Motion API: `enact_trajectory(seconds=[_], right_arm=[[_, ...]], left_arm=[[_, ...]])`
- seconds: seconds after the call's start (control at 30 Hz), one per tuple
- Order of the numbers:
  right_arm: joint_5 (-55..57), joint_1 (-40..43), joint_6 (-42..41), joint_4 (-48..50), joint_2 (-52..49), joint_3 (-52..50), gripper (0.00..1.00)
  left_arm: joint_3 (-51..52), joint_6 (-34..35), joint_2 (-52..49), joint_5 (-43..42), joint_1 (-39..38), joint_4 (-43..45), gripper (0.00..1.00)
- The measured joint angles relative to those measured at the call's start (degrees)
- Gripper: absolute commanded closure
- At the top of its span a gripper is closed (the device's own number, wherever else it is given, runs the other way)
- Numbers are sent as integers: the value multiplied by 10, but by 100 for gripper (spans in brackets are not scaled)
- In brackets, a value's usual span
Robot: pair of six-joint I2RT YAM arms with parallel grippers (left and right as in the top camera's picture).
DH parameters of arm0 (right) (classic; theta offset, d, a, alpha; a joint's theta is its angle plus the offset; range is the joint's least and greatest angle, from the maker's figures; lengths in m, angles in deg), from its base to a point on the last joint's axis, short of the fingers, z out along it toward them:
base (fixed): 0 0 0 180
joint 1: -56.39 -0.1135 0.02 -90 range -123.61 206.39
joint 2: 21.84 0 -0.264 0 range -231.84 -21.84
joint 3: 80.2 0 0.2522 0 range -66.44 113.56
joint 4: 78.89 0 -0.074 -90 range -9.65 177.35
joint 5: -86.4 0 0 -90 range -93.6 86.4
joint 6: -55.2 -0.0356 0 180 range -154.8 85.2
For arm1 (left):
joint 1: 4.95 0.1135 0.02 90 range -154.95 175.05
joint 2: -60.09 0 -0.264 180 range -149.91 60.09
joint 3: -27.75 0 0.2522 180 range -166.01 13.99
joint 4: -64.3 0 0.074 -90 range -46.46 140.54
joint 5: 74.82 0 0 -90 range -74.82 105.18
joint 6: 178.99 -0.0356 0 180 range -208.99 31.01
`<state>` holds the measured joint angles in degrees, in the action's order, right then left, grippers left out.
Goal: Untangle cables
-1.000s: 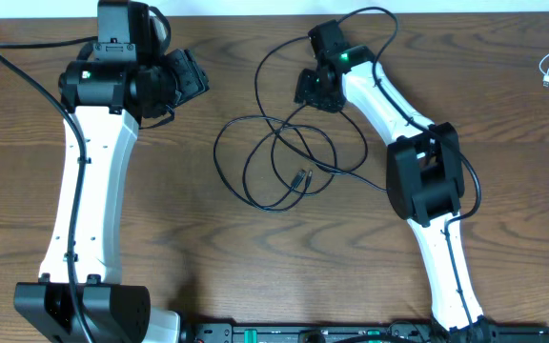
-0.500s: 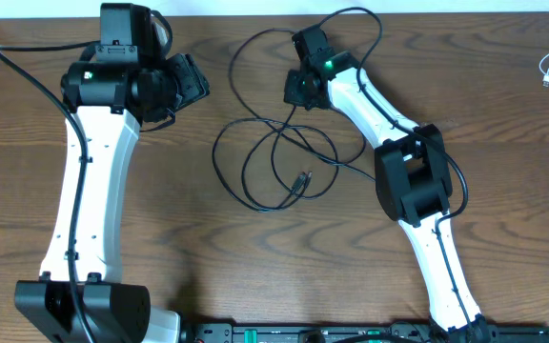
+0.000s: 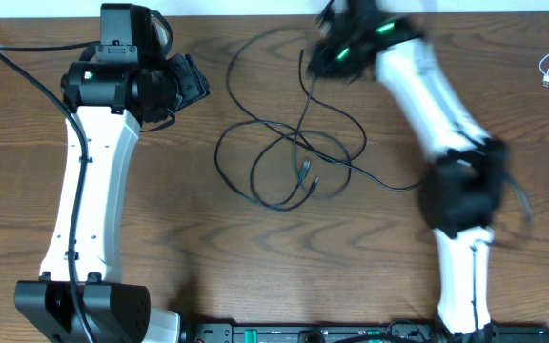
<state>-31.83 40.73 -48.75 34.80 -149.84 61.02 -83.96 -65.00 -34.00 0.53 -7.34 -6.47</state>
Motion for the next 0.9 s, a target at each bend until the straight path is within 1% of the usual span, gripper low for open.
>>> enact_trajectory(seconds=[0.23, 0.37, 0.43, 0.57, 0.83, 0.9], right_arm=[[-34, 126, 11, 5, 261, 39, 99], [-45, 176, 12, 3, 339, 42, 99], [-58, 202, 12, -3, 358, 42, 99], [-89, 237, 12, -16, 362, 40, 99], [-127, 241, 12, -37, 355, 33, 99], [-131, 241, 12, -39, 355, 33, 99]], left_arm=[[12, 0, 0, 0, 0, 0, 36], [30, -4, 0, -3, -4, 0, 36], [35, -13, -2, -7, -11, 1, 36], [39, -29, -14, -18, -42, 5, 36], [39, -42, -78, -22, -131, 40, 36], [42, -44, -99, -32, -151, 64, 36]])
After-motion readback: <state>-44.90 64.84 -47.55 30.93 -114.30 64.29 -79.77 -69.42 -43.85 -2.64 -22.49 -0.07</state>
